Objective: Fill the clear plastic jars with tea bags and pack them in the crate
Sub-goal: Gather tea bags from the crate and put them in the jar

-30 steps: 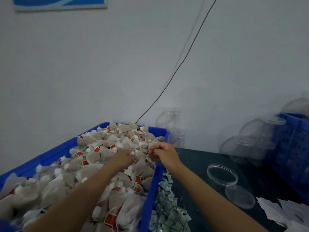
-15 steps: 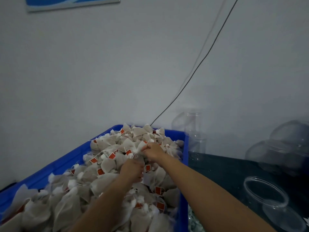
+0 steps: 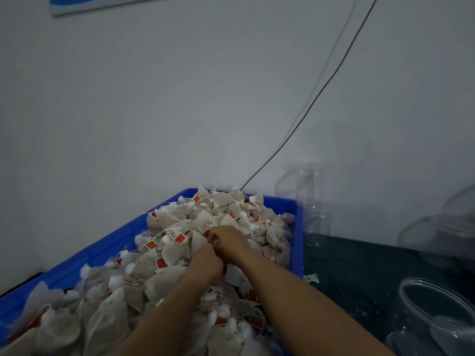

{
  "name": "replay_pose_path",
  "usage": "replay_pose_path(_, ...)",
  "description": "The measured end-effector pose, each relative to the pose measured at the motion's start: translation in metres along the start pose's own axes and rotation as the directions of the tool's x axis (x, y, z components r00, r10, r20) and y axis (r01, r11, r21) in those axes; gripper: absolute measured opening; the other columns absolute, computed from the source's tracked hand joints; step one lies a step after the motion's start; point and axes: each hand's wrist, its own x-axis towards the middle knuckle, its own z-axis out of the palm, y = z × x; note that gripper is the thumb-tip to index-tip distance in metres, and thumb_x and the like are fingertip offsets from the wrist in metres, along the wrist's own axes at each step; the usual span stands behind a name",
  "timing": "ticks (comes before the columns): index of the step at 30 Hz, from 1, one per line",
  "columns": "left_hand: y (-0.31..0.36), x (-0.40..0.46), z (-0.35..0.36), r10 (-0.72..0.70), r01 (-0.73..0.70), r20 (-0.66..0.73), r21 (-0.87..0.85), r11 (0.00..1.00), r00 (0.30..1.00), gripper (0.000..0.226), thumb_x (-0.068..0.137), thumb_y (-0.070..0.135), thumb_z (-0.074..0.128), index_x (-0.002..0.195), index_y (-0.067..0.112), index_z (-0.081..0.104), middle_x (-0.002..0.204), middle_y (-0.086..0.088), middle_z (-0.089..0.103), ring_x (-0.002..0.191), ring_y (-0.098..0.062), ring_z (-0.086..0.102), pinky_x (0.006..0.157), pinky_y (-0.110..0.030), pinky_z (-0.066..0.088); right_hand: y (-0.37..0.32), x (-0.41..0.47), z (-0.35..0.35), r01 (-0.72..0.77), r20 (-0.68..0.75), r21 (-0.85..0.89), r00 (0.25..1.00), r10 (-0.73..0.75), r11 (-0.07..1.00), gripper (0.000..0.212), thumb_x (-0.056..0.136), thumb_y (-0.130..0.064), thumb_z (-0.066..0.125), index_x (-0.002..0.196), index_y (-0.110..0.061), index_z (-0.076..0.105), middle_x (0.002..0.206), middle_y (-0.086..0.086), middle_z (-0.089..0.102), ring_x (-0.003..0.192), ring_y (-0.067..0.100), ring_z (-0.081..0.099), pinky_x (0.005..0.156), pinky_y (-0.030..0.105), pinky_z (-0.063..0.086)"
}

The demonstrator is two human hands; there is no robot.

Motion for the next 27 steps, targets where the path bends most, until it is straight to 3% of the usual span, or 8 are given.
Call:
replay_pose_path(2,0.0,-0.003,-0.001,0.033,-0.033,-0.013,0.003,0.999,0.999,0.015,0.093,0.0,0.051,0.099,-0.007,0.063,0.105,-0.023,0.065,0.093,-0.033,0.064,0.085,-0.037,0.053,0.002,-0.005,-0.008,-0.028,-0.096,0.056,0.995,0.033,0.998,0.017,0.086,-0.005,0.053,0.098,-0.012,0.063,0.103,0.007,0.063,0.094,0.023,0.059,0.078,0.033,0.047)
replay_pose_path(4,-0.004,0.002,-0.001,0.067,-0.064,-0.11,0.031,0.997,0.992,0.017,0.094,0.002,0.05,0.104,-0.006,0.061,0.101,-0.02,0.067,0.088,-0.029,0.066,0.08,-0.034,0.055,0.004,-0.01,-0.02,-0.038,-0.193,0.085,0.98,0.054,0.996,0.018,0.09,-0.006,0.048,0.095,-0.013,0.064,0.101,0.006,0.064,0.092,0.021,0.059,0.077,0.029,0.046)
replay_pose_path(8,0.006,-0.011,-0.008,0.207,-0.21,-0.318,0.025,0.977,0.925,0.03,0.091,0.013,0.061,0.117,0.007,0.048,0.12,-0.015,0.055,0.1,-0.024,0.058,0.088,-0.038,0.053,0.009,-0.032,-0.049,0.008,-0.299,0.138,0.954,0.034,0.99,0.017,0.091,-0.01,0.048,0.091,-0.014,0.063,0.094,0.004,0.064,0.085,0.017,0.058,0.076,0.029,0.048)
replay_pose_path(12,0.016,-0.022,-0.014,0.446,-0.37,-0.313,0.276,0.887,0.838,0.05,0.084,0.035,0.07,0.129,0.02,0.054,0.131,-0.007,0.053,0.119,-0.022,0.05,0.098,-0.036,0.042,0.013,-0.066,-0.075,0.129,-0.304,0.295,0.952,-0.035,0.947,0.01,0.084,-0.005,0.059,0.086,-0.014,0.063,0.092,0.004,0.065,0.084,0.021,0.062,0.078,0.039,0.054)
replay_pose_path(17,0.028,-0.041,-0.003,0.548,-0.56,-0.192,-0.01,0.828,0.814,0.009,0.085,0.034,0.07,0.092,0.028,0.069,0.084,0.013,0.066,0.077,0.0,0.061,0.064,-0.012,0.041,0.016,-0.115,-0.098,0.139,-0.317,0.445,0.948,0.01,0.884,0.016,0.079,0.002,0.066,0.088,-0.012,0.068,0.091,0.008,0.066,0.084,0.025,0.064,0.075,0.042,0.057)
replay_pose_path(22,0.055,-0.069,0.017,0.577,-0.592,-0.149,-0.31,0.744,0.803,0.008,0.082,0.021,0.074,0.075,0.023,0.069,0.075,0.002,0.069,0.064,-0.013,0.066,0.048,-0.022,0.052,0.03,-0.163,-0.124,0.116,-0.246,0.695,0.966,0.083,0.71,0.032,0.085,0.008,0.058,0.107,-0.015,0.061,0.107,0.012,0.062,0.089,0.024,0.064,0.071,0.031,0.058)
replay_pose_path(25,0.073,-0.08,0.027,0.588,-0.587,-0.128,-0.376,0.716,0.799,0.012,0.083,0.019,0.073,0.08,0.008,0.07,0.078,-0.011,0.068,0.069,-0.029,0.066,0.06,-0.039,0.056,0.041,-0.184,-0.135,0.035,-0.197,0.782,0.961,0.193,0.622,0.029,0.092,-0.01,0.06,0.119,-0.016,0.052,0.112,0.012,0.06,0.096,0.025,0.061,0.071,0.025,0.053)
replay_pose_path(27,0.082,-0.084,0.034,0.562,-0.549,-0.111,-0.433,0.715,0.82,0.016,0.082,0.021,0.073,0.082,0.005,0.069,0.078,-0.014,0.067,0.064,-0.023,0.065,0.057,-0.036,0.056,0.047,-0.193,-0.137,-0.035,-0.179,0.753,0.95,0.256,0.657,0.031,0.092,-0.023,0.062,0.12,-0.017,0.05,0.107,0.007,0.06,0.091,0.018,0.061,0.064,0.022,0.052)
